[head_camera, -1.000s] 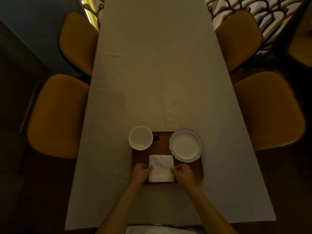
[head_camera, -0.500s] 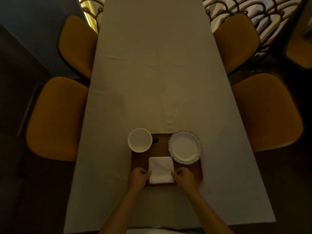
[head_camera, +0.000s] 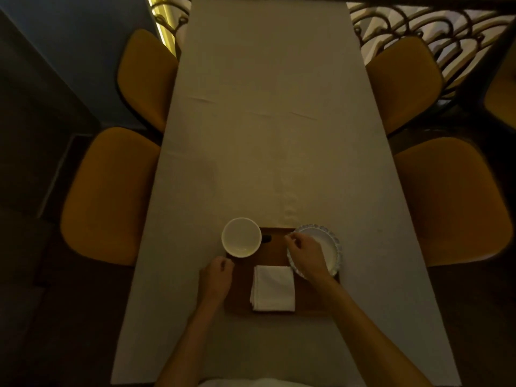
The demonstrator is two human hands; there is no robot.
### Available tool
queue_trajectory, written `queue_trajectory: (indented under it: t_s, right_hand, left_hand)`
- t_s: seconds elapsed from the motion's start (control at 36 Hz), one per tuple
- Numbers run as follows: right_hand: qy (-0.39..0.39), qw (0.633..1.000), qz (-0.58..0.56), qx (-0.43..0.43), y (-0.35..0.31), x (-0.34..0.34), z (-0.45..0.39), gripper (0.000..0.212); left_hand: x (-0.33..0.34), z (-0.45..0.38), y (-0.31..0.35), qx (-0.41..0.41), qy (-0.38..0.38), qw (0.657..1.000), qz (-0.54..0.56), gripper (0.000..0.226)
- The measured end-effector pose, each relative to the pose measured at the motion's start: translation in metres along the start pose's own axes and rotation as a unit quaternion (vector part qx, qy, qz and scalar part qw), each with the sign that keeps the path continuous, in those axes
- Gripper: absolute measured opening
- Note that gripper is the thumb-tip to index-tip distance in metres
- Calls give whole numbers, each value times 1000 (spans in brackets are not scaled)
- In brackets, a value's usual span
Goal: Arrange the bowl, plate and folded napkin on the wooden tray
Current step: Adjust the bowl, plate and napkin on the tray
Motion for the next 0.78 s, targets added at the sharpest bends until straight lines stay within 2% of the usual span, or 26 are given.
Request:
queue_trajectory:
  t_s: [0.11, 0.22, 0.31, 0.39, 0.56, 0.64, 0.78]
  right_hand:
    - [-36, 996, 49, -65, -44, 19, -22, 19]
    - [-64, 980, 163, -95, -69, 42, -44, 25]
    - [-93, 948, 279, -121, -79, 61, -52, 31]
    - [-108, 905, 382, -156, -87, 76, -55, 29]
    - [-121, 857, 469, -177, -88, 84, -60, 20]
    - [-147, 865, 456, -152, -81, 86, -64, 17]
    - [-174, 904, 370, -121, -68, 85, -62, 21]
  left_hand:
    - [0, -9, 1, -34, 5, 998, 47, 21]
    - [8, -15, -1, -49, -12, 998, 48, 30]
    - [16, -18, -3, -47, -37, 998, 11, 43]
    - [27, -17, -7, -67, -62, 995, 33, 45]
    - [32, -20, -1, -50, -66, 997, -5, 38]
    - [31, -20, 0, -63, -64, 996, -2, 37]
    - [25, -23, 1, -56, -66, 996, -8, 36]
Point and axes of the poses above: each hand's wrist, its own z-axis away from the middle knuckle, its own x-axis out of the palm, y = z × x, the point moved 9 cm from there along -z, towards the middle knuckle, and after that the axes turned 9 degrees about x, right-handed, at the moved point
